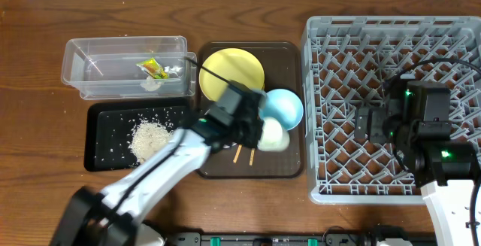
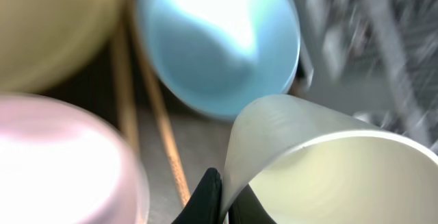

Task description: Sort waste into correct bins and load items into the dishwasher rack

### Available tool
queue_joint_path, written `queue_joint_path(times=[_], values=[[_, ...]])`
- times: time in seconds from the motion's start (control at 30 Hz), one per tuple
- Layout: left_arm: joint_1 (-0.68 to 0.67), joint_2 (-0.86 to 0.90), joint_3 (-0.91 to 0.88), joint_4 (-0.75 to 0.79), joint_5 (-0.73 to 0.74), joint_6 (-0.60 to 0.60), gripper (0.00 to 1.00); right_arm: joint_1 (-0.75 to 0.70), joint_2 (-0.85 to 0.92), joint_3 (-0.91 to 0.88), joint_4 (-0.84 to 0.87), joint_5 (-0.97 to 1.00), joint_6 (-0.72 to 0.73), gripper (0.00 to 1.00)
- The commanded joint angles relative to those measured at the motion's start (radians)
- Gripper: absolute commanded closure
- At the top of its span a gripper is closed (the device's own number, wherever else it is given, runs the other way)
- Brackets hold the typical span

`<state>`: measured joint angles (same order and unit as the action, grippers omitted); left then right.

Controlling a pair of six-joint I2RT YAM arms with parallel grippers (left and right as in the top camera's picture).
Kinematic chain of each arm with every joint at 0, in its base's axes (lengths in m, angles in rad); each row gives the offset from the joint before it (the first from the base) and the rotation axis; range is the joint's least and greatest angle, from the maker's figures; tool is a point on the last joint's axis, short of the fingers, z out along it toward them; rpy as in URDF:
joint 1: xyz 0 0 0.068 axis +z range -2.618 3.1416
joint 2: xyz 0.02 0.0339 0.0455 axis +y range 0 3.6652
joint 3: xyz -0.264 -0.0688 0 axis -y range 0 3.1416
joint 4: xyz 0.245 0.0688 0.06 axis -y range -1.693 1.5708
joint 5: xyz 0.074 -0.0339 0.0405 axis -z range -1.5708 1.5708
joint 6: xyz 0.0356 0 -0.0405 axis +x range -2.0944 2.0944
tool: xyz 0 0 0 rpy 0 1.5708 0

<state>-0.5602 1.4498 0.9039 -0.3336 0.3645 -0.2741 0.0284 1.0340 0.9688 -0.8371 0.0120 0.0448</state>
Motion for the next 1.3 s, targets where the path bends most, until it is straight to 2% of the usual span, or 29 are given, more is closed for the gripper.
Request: queue_joint_path(times=[0.0,0.13,0.3,0.43,0.57,0.9,1.03,1.27], values=[[0.103,-0.075,0.011,0.047,0.071,-0.123,0.94,0.003,0.001,0.022,0.052,-0.010,0.010,0.01],[0.223,-0.058,0.011,0.161,0.237,-0.282,0.94,0.003,0.016,0.022,0.105,-0.248,-0.043,0.01],[0.335,0.048,0.011,0.337,0.578,-0.465,0.94,0.008,0.078,0.012,0.069,-0.806,-0.292,0.01],[0.357,0.143,0.011,0.509,0.829,-0.587,0.94,0.027,0.145,-0.003,0.056,-1.072,-0.438,0.01],[0.346,0.203,0.011,0.614,0.957,-0.679,0.94,0.066,0.219,-0.006,0.082,-1.128,-0.514,0.01],[0.328,0.209,0.011,0.613,1.085,-0.679,0.94,0.104,0.359,-0.006,0.301,-1.127,-0.510,0.01],[0.325,0.209,0.011,0.613,1.093,-0.678,0.94,0.104,0.383,-0.006,0.362,-1.138,-0.508,0.01],[0.291,0.209,0.011,0.613,1.085,-0.678,0.95,0.123,0.386,-0.006,0.456,-1.282,-0.494,0.01]])
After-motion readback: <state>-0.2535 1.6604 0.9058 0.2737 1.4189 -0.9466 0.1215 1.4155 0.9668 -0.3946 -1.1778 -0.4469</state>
